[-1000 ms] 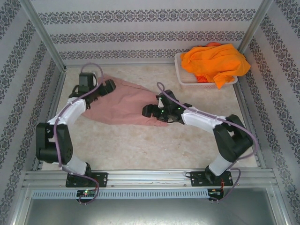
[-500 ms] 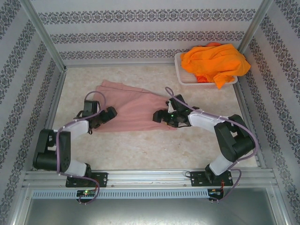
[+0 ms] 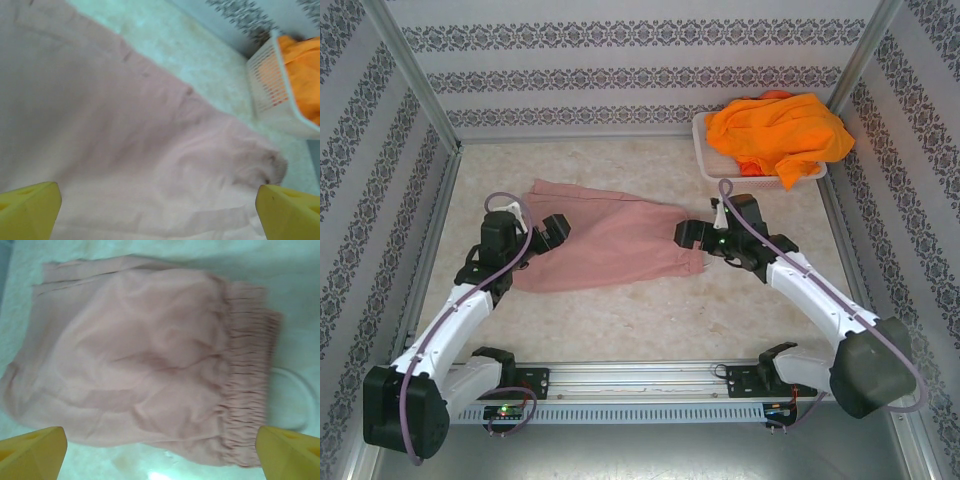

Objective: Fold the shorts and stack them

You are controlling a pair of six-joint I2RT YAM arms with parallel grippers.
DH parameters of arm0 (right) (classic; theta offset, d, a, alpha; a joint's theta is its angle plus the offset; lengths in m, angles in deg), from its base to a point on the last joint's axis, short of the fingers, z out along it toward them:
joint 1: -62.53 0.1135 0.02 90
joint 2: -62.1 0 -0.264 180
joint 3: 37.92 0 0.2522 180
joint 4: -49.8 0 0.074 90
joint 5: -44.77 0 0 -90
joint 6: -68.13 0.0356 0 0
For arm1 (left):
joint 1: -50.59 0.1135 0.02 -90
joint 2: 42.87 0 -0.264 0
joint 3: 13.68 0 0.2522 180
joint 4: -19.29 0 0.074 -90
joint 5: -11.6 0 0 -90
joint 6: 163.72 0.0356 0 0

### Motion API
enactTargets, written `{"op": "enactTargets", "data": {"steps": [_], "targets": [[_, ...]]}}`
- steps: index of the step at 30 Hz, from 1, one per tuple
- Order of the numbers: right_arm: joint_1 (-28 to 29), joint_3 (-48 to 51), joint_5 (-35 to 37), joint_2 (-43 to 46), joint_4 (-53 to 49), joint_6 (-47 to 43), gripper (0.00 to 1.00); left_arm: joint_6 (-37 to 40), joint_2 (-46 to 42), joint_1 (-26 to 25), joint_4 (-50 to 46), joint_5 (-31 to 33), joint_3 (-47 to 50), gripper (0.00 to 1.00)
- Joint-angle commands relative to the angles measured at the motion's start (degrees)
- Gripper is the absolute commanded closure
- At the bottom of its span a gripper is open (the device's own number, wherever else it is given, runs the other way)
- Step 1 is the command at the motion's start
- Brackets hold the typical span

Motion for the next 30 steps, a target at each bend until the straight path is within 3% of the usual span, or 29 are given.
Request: {"op": "enactTargets", "data": {"steps": [1,10,15,18,23,30], "targets": [[-2.30,2.44,2.68,-3.34,-2.60,2.00,0.04,1.00,5.50,-0.66,3.71,-2.95,-0.86,0.00],[-2.87,-1.69,-0.79,-17.56,1.25,2.52,0.09,1.68,24.42,-0.67,11.61,-1.19,-1.09,0.00],[-2.76,-3.84,-0.79,-24.31,2.77,2.84,0.12,-0.27,27.49,-0.65,17.21,-0.78,3.17,0.00],[-2.27,-4.70,-0.97,-27.58,3.49,3.07,0.19,-1.52,28.04,-0.63,20.52,-0.45,5.98,0.00],[-1.12,-5.20,0.90,-30.53,3.04,3.11,0.46,-2.00,24.76,-0.62,20.74,-0.12,7.14,0.00],[-1.65,-5.29,4.47,-29.66,-0.29,2.04,0.91,-1.41,15.21,-0.66,15.32,1.32,6.21,0.00]]}}
